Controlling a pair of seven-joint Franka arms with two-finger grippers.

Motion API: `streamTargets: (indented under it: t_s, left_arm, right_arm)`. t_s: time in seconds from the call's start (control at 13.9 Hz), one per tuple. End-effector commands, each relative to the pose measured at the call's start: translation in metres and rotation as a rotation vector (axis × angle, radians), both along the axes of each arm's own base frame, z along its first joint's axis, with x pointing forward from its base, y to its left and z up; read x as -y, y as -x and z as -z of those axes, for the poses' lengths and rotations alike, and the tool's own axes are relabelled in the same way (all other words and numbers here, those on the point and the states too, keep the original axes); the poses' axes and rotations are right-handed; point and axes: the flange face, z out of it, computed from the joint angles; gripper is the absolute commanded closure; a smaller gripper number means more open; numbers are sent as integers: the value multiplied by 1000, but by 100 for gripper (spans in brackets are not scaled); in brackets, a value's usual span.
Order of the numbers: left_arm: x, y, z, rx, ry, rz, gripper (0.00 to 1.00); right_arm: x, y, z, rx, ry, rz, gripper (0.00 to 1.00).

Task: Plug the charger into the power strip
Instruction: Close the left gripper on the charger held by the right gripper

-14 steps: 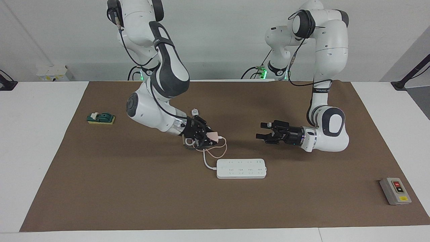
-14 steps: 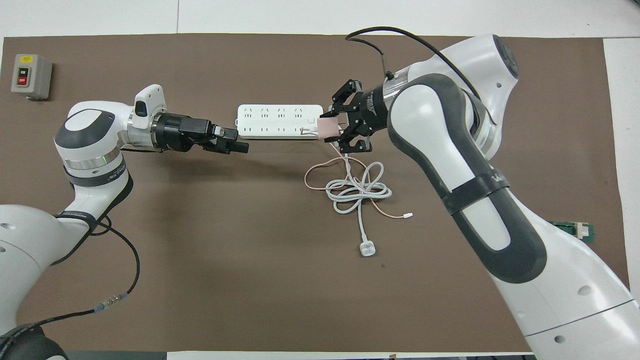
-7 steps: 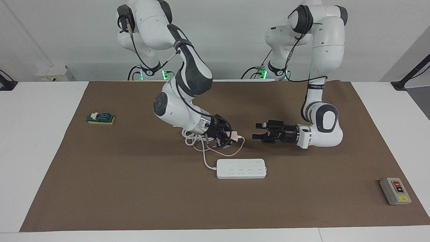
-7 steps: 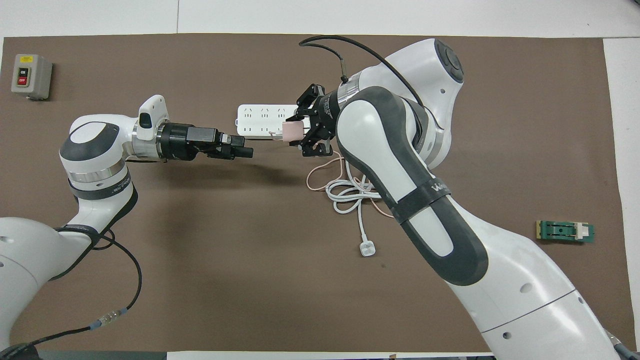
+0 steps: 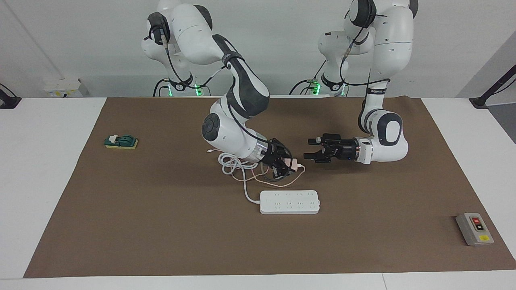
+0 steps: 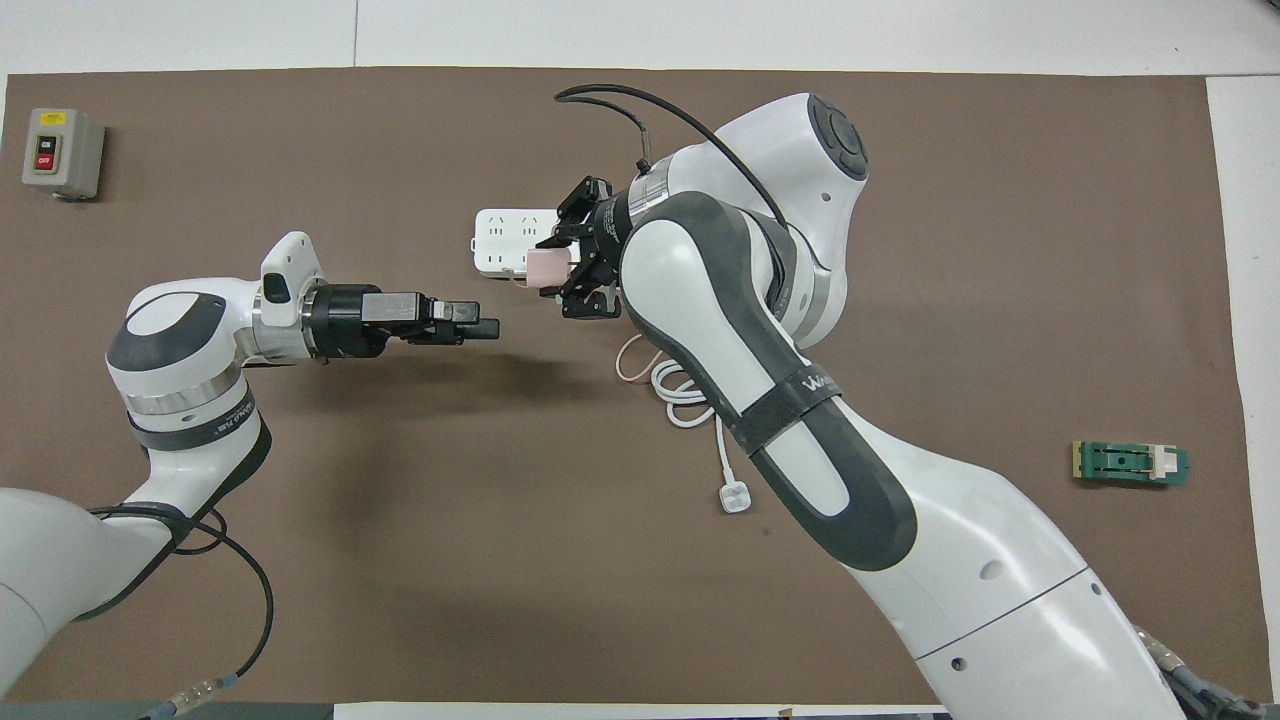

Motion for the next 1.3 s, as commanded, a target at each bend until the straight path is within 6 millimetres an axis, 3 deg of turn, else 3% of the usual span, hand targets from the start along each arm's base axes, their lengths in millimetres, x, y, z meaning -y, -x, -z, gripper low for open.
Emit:
streamTargets:
  t_s: [0.0, 0.22, 0.5, 1.22]
  left_arm:
    - [-3, 5, -3, 24, 1, -76, 2]
    - [0, 0, -4, 22, 5, -125, 3]
    - [20, -1, -5, 22, 6, -142, 3]
    - [35, -10, -12, 44, 0, -151, 5]
  right_arm:
    - [-4, -8, -5, -9, -68, 56, 100]
    - [-8, -5, -6, 2, -75, 30, 100]
    - [-21, 3, -6, 8, -74, 3, 100]
    - [-22, 3, -6, 11, -71, 0, 100]
